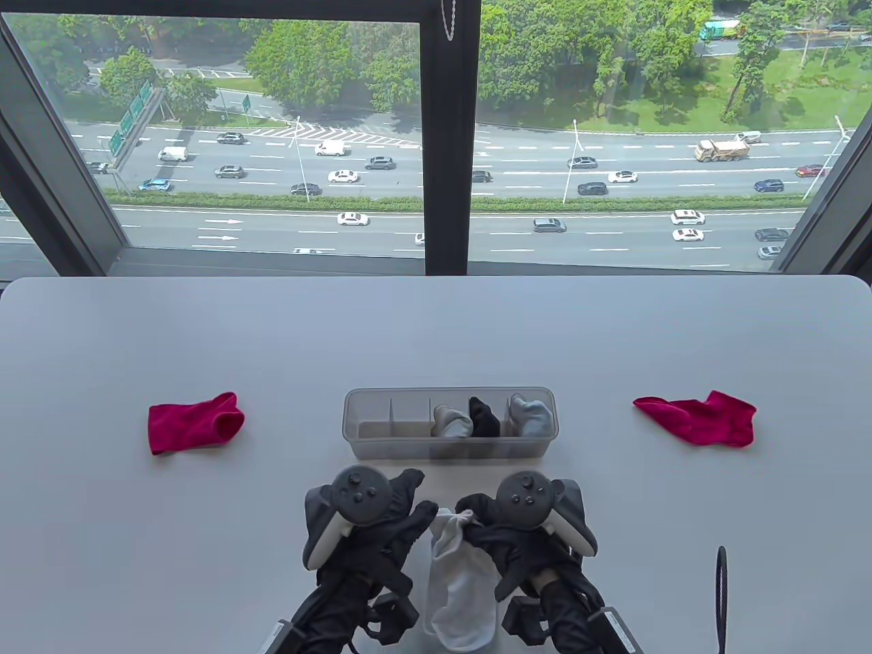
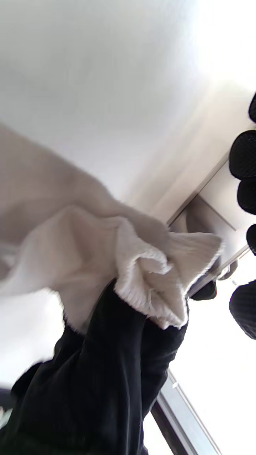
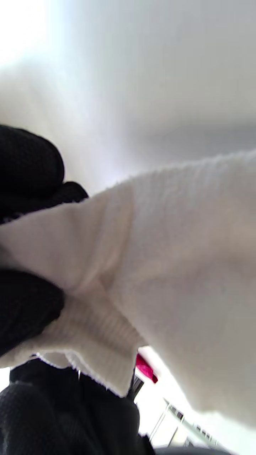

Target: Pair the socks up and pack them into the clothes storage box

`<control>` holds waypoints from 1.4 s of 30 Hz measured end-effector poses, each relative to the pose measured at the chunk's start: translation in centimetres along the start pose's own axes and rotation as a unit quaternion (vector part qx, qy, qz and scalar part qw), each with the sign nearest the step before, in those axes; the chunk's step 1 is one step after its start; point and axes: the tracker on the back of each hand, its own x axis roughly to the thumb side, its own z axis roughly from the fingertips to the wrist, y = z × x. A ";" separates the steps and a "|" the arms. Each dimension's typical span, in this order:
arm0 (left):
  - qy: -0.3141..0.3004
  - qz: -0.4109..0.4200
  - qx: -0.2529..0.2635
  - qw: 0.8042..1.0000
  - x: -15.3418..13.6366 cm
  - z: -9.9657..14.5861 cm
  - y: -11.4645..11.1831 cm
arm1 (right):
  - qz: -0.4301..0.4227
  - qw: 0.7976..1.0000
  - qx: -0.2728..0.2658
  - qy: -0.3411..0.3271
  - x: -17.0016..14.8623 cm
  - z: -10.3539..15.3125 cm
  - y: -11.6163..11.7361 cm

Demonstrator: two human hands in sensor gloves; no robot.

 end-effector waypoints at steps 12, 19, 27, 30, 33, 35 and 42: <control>-0.025 0.114 0.135 0.984 -0.7 0.8 1.9 | -0.022 0.988 -0.140 -0.067 1.8 2.0 -3.3; -0.122 0.184 0.034 0.975 0.5 0.7 1.5 | -0.105 0.986 -0.092 -0.087 2.2 1.6 -2.8; -0.149 0.210 -0.004 0.966 0.8 0.6 0.7 | -0.105 0.983 -0.134 -0.075 1.9 2.2 -3.0; -0.161 0.158 -0.079 0.971 1.7 0.7 -0.2 | -0.084 0.981 -0.159 -0.066 2.2 2.4 -3.0; -0.142 0.061 -0.054 0.986 2.8 0.8 -0.7 | -0.079 0.980 -0.173 -0.061 2.2 2.6 -3.1; -0.130 0.016 0.001 0.991 3.3 0.9 -0.8 | -0.078 0.980 -0.172 -0.061 2.2 2.6 -3.1; -0.149 0.083 0.043 0.984 2.5 1.5 0.8 | -0.029 0.982 -0.170 -0.072 2.2 2.5 -3.6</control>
